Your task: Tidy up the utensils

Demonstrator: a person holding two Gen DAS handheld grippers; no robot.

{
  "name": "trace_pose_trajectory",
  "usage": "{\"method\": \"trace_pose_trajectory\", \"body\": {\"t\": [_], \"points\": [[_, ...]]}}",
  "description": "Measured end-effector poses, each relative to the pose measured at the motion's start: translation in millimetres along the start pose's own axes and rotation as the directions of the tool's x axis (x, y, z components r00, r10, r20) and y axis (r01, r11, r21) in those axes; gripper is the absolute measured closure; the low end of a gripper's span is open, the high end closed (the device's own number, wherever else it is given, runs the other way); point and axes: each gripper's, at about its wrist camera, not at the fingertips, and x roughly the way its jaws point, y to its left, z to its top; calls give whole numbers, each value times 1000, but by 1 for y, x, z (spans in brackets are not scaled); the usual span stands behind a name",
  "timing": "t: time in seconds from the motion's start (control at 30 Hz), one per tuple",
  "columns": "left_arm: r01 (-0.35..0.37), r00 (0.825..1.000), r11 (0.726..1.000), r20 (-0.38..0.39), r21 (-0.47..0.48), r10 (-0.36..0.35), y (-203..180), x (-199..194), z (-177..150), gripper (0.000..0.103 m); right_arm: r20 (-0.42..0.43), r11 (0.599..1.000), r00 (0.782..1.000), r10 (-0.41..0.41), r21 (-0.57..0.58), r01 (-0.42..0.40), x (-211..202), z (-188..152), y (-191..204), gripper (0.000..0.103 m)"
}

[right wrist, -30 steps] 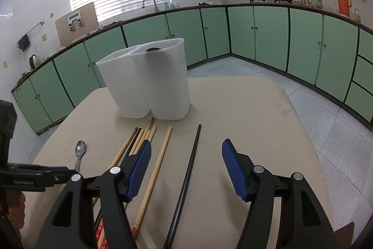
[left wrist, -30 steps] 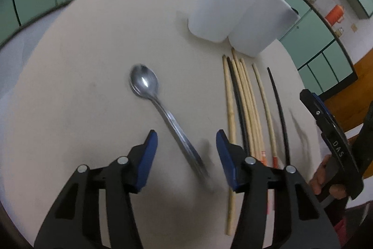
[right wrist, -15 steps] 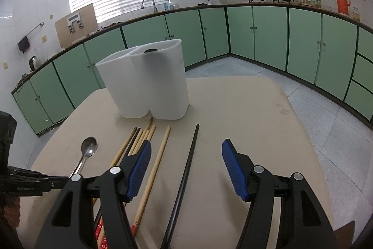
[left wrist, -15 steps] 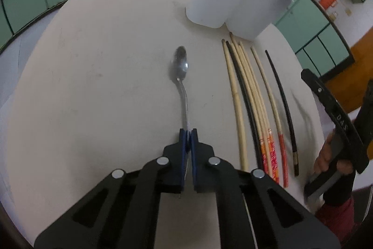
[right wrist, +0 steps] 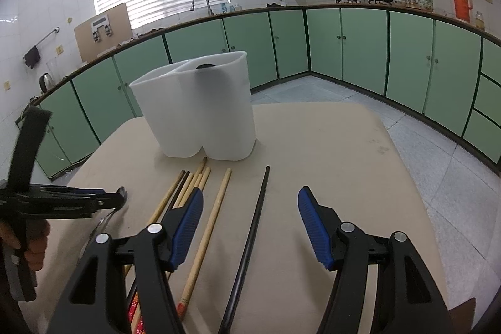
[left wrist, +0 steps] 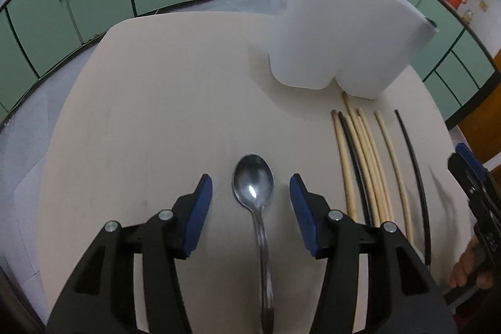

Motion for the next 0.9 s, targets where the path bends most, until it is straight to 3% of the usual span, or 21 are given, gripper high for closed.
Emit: {"method": "trace_pose_trajectory", "body": {"t": [0.17, 0.23, 0.67, 0.8, 0.9], "points": [[-22, 1000, 1000, 8, 6, 22, -4, 6, 1, 64, -3, 1000, 1000, 2, -1, -2, 1, 0, 1, 41], [-24, 1000, 1000, 17, 11, 24, -6, 4, 1, 75, -4, 1000, 1000, 1, 1, -1, 1, 0, 1, 41], [-1, 995, 1000, 104, 20, -1, -3, -22, -19, 76, -26, 1000, 999, -26, -6, 26, 6, 3, 3, 41], [16, 980, 1000, 195, 27, -21, -1, -41, -27, 76, -22, 999, 999, -30, -15, 29, 3, 5, 4, 41], [38, 950, 999, 308, 30, -45, 4, -65, -32, 76, -10, 999, 1000, -30, -23, 29, 0, 8, 6, 41]]}}
